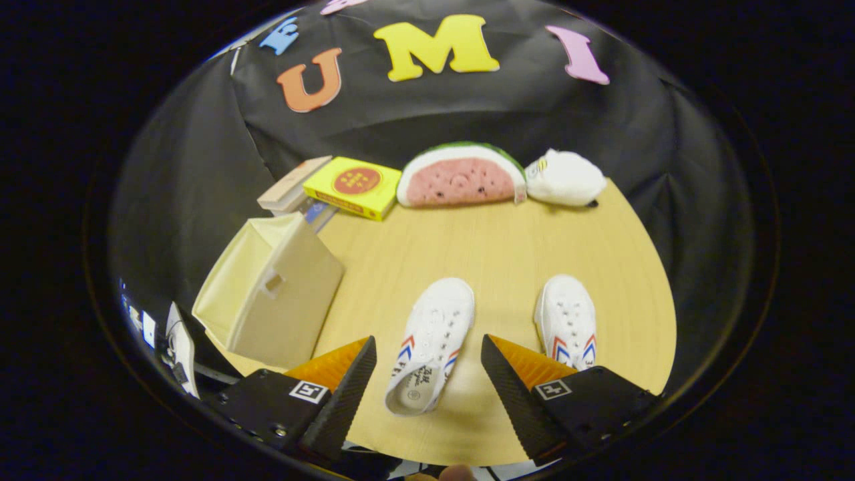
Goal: Open the storage box then place both shoes into the box .Put the left shoe in first, then the right shoe, with the right side of both shoes facing outward in a uniform manner.
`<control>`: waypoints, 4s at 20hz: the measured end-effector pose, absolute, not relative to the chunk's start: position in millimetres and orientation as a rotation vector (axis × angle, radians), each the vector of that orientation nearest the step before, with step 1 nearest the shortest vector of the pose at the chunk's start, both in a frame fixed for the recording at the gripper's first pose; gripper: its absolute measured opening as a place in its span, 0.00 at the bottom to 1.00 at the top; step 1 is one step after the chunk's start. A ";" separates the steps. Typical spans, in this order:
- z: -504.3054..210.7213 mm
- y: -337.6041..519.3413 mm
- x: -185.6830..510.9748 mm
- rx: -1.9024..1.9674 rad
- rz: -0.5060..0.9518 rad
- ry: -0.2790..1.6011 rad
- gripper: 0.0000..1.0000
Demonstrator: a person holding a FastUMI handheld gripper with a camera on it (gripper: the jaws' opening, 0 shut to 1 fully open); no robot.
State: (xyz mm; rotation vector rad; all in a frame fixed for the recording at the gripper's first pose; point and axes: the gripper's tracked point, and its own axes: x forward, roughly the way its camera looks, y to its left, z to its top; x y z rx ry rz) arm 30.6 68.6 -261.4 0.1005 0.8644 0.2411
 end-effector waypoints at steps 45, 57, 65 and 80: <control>-143.4 311.9 20.3 0.296 0.462 0.991 0.00; -213.8 425.5 37.5 0.216 0.442 1.102 0.00; -228.2 437.1 37.8 0.161 0.410 1.090 0.00; -212.8 460.3 38.9 0.138 0.480 1.040 0.83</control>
